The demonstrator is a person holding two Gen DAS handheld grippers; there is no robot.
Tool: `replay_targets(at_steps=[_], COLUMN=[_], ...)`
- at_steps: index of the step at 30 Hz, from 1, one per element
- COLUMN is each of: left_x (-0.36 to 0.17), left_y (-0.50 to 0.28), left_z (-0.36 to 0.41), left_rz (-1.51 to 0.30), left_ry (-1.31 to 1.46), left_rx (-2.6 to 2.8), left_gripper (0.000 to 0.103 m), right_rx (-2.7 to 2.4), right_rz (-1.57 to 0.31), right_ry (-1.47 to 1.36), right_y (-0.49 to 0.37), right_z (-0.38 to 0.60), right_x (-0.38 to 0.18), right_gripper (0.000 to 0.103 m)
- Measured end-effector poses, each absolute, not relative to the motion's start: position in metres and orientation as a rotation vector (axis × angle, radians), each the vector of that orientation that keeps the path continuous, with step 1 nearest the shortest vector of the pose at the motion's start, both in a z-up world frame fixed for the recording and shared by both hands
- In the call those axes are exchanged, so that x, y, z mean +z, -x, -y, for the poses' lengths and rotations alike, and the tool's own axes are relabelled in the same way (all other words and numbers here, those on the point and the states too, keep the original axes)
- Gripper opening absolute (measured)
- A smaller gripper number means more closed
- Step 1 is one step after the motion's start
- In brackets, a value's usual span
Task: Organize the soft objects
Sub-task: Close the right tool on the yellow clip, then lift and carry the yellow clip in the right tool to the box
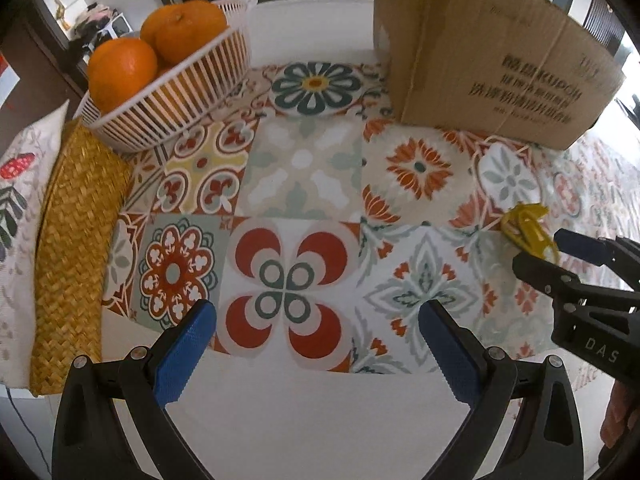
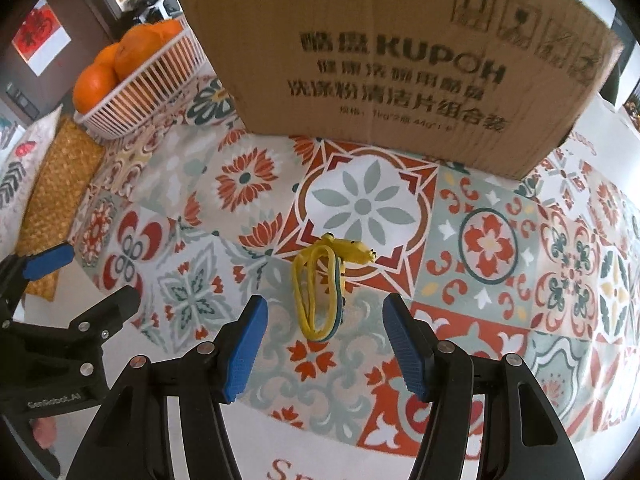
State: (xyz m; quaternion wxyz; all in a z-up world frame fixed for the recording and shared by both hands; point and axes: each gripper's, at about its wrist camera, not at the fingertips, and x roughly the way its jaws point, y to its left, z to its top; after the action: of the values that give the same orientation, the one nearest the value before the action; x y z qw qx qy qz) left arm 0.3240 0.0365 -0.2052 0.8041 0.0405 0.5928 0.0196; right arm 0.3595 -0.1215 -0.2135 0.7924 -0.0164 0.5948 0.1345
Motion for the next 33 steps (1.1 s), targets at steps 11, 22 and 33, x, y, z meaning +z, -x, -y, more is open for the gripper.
replay_targets(at_steps=[11, 22, 33], left_x=[-0.214, -0.197, -0.164], left_y=[-0.334, -0.328, -0.319], left_z=[-0.038, -0.028, -0.01], left_rz=[-1.297, -1.248, -1.168], left_ry=[-0.074, -0.084, -0.107], left_rx=[0.047, 0.03, -0.01], left_gripper=[0.103, 0.103, 0.103], right_rx=[0.282, 0.279, 0.262], right_rz=[-1.281, -1.27, -1.21], right_ry=[0.047, 0.016, -0.063], right_y=[-0.373, -0.364, -0.337], right_z=[0.113, 0.125, 0.148], right_x=[-0.232, -0.223, -0.187], right_gripper=[0.051, 0.025, 0.025])
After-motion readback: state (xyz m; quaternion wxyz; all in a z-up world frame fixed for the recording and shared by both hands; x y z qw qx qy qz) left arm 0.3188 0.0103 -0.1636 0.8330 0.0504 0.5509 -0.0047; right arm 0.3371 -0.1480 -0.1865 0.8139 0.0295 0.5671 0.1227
